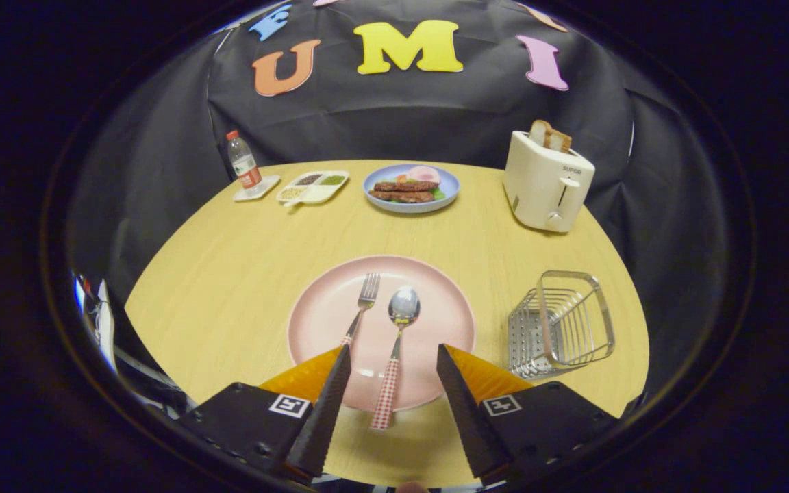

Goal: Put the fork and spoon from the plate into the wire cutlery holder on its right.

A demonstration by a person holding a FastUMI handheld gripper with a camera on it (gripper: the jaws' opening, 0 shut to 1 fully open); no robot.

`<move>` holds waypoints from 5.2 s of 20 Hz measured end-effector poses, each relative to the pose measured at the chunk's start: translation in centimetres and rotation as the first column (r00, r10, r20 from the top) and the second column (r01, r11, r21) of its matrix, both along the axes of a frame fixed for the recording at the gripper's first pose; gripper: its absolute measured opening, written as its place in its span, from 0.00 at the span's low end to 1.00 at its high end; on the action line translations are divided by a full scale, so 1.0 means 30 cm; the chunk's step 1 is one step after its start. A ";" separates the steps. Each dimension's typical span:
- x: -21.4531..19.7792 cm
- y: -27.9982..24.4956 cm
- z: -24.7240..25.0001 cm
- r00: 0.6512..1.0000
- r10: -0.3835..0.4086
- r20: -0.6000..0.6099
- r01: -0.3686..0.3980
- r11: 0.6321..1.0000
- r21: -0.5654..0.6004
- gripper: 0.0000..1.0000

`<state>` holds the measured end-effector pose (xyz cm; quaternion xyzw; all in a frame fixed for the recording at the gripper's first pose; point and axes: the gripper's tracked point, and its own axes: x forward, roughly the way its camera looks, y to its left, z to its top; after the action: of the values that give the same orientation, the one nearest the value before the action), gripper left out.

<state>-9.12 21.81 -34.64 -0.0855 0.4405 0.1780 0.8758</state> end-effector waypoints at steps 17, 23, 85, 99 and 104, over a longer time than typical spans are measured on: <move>-0.002 -0.034 -0.178 0.980 -0.151 -0.129 0.138 0.985 -0.107 0.11; 0.023 -0.036 -0.062 0.981 -0.148 -0.128 0.139 0.987 -0.076 0.03; 0.168 0.057 0.403 0.998 -0.064 -0.004 0.064 0.997 0.039 0.97; -0.033 0.160 -0.063 0.993 -0.101 -0.064 0.099 0.995 -0.029 0.85; -0.015 0.155 -0.122 0.990 -0.114 -0.082 0.110 0.992 -0.060 0.57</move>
<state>-9.57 26.47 -38.30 -0.0774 0.4862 0.1197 0.8621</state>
